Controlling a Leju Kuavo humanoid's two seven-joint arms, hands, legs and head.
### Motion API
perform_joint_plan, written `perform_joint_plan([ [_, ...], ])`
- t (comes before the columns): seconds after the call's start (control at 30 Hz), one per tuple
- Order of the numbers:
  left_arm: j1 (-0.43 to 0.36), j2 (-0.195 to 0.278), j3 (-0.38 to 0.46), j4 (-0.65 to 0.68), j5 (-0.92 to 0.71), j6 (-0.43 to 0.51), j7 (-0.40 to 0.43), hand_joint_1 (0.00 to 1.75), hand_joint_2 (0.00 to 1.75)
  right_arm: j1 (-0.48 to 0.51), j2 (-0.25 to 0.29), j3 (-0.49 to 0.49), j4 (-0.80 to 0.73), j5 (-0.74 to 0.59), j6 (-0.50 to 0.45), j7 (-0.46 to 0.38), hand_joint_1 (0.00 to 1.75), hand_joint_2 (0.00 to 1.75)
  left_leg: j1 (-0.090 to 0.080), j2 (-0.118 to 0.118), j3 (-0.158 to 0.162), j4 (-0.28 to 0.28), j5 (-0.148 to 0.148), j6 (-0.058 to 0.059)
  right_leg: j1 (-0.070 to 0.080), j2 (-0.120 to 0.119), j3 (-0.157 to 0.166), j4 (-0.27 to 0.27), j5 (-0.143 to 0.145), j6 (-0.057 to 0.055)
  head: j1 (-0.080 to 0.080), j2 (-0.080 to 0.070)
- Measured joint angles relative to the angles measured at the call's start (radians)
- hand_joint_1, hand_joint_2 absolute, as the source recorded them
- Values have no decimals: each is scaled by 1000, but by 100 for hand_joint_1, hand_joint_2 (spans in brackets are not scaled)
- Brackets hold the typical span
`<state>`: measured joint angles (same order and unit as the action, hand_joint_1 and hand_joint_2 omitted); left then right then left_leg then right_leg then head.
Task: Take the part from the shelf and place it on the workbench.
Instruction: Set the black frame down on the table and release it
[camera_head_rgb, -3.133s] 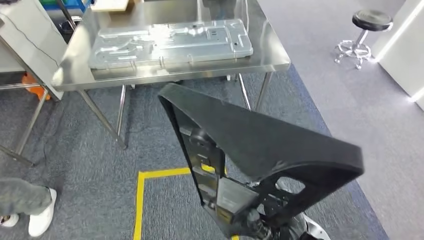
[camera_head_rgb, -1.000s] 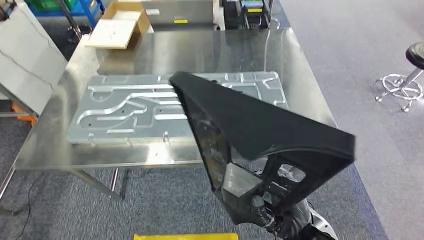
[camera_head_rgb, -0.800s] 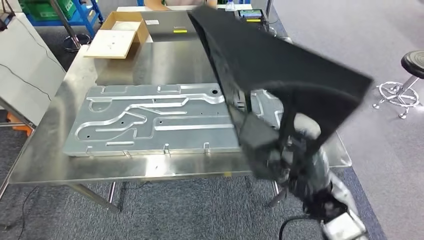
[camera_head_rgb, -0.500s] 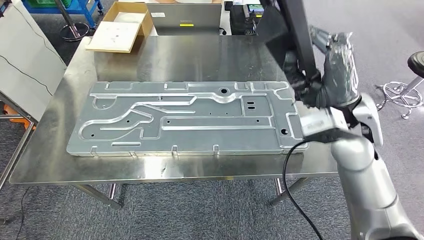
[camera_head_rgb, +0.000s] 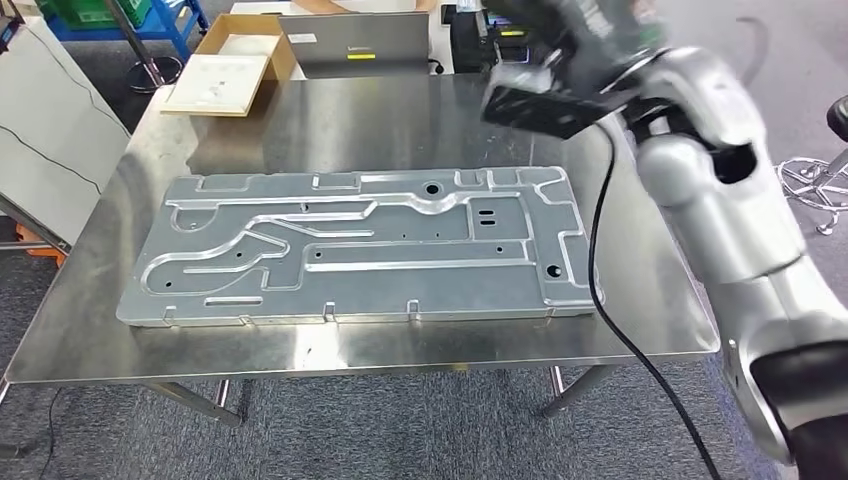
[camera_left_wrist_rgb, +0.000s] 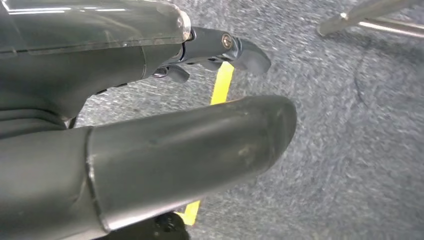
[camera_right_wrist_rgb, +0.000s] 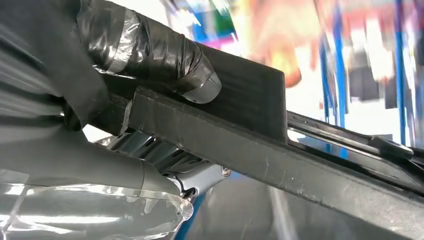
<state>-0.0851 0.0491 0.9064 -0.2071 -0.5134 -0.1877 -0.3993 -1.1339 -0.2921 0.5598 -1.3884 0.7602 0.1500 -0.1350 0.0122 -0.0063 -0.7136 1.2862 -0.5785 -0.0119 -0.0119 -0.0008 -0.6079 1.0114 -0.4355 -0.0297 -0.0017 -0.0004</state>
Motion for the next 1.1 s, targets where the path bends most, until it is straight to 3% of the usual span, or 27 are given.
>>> perform_joint_plan([
  [0.03, 0, 0, 0, 0, 0, -2, -10, 0, 0, -6, 0, 41, 46, 7, 20, -6, 175, 175, 1, 0, -7, 1, 17, -1, 0, 0, 3, 0, -1, 0, 0, 0],
  [0.07, 1, 0, 0, 0, -1, -3, -17, 0, 0, -8, 2, 79, 89, 10, 33, -12, 175, 175, 1, 0, 6, -42, 53, -1, 0, 0, 7, 0, -3, 2, 0, 0],
  [0.13, 1, 0, 0, 0, -3, -4, -28, 0, 0, -10, 10, 148, 166, 12, 48, -22, 175, 175, 1, 1, 61, -181, 133, 1, 1, 1, 12, 0, -8, 8, 0, 0],
  [0.17, 1, 0, 0, 0, -5, -4, -32, 0, 0, -11, 16, 179, 200, 12, 52, -25, 175, 175, 0, 1, 84, -236, 154, 4, 3, 1, 11, 1, -10, 12, 0, 0],
  [0.2, 1, 0, 0, 0, -7, -4, -34, 0, 0, -12, 21, 207, 231, 12, 54, -28, 175, 175, -1, 0, 95, -266, 161, 7, 5, 1, 9, 2, -10, 15, 0, 0],
  [0.33, 1, 0, 0, 0, -11, -4, -36, 0, 0, -13, 33, 281, 308, 9, 54, -30, 175, 175, 2, -3, 101, -281, 154, 26, 5, 1, -3, 20, -25, 30, 0, 0],
  [0.4, -1, 0, 0, 0, -12, -3, -39, 0, 0, -19, 36, 303, 330, 2, 63, -31, 175, 175, 6, -2, 105, -285, 154, 37, 3, 1, -45, 110, -74, 38, 0, 0],
  [0.47, -2, 0, 0, 0, -14, -1, -42, 0, 0, -22, 42, 330, 353, -2, 86, -32, 175, 175, 5, -2, 107, -284, 151, 42, 2, 1, -116, 246, -125, 43, 0, 0],
  [0.5, -2, 0, 0, 0, -15, -1, -43, 0, 0, -19, 49, 346, 367, 0, 97, -32, 175, 175, 5, -3, 109, -284, 150, 43, 1, 1, -140, 285, -129, 43, 0, 0],
  [0.53, -2, 0, 0, 0, -16, -1, -45, 0, 0, -15, 57, 362, 382, 2, 104, -33, 175, 175, 5, -3, 112, -284, 148, 43, 2, 1, -147, 287, -112, 41, 1, 0],
  [0.57, -2, 0, 0, 0, -18, -1, -46, 0, 0, -11, 67, 378, 396, 3, 109, -33, 175, 175, 4, -4, 115, -284, 146, 43, 3, 1, -135, 249, -79, 37, 1, 0],
  [0.63, -3, 0, 0, 0, -20, -1, -48, 0, 0, -7, 84, 400, 421, 4, 110, -33, 175, 175, 1, -3, 121, -284, 141, 39, 8, 1, -75, 111, -2, 22, 0, 0],
  [0.67, -4, 0, 0, 0, -20, -1, -49, 0, 0, -8, 93, 409, 431, 4, 109, -33, 175, 175, 0, -3, 123, -284, 139, 36, 12, 1, -49, 56, 20, 16, 0, 0],
  [0.73, -7, -1, 1, 0, -21, -2, -50, 0, 0, -8, 110, 429, 450, 4, 108, -37, 175, 175, -1, -1, 123, -284, 136, 29, 18, 1, -28, 12, 23, 9, 0, 0],
  [0.83, -8, -1, 1, 0, -26, -2, -52, 0, 0, -6, 136, 459, 479, 1, 106, -44, 175, 175, -1, 0, 122, -275, 121, 14, 11, -2, -16, -10, 22, 2, 0, 0],
  [0.87, -8, -1, 1, 0, -28, -3, -54, 0, 0, -6, 146, 468, 491, -2, 104, -43, 131, 131, -1, 0, 109, -244, 102, 9, 7, -4, -11, -17, 23, -2, 0, 0],
  [0.97, -7, 1, 2, 0, -32, -6, -57, 0, 131, -2, 176, 499, 533, -7, 102, -43, 0, 0, 2, 1, 24, -61, 18, -2, 6, -5, -7, -19, 23, -9, 0, 0],
  [1.0, -7, 1, 2, 0, -32, -7, -57, 0, 175, 2, 183, 508, 544, -9, 102, -43, 0, 0, 4, 1, 1, -19, 9, -5, 6, -5, -7, -18, 23, -9, 0, 0],
  [1.03, -6, 1, 3, 0, -33, -8, -58, 0, 175, 7, 189, 515, 554, -11, 102, -44, 0, 0, 5, 1, -5, -14, 20, -7, 6, -4, -7, -16, 22, -8, 0, 0],
  [1.1, -7, 1, 3, 0, -35, -5, -61, 0, 175, 12, 200, 523, 570, -18, 102, -45, 0, 0, 10, 3, 39, -115, 89, -10, 3, -2, -6, -10, 18, -3, 0, 0],
])
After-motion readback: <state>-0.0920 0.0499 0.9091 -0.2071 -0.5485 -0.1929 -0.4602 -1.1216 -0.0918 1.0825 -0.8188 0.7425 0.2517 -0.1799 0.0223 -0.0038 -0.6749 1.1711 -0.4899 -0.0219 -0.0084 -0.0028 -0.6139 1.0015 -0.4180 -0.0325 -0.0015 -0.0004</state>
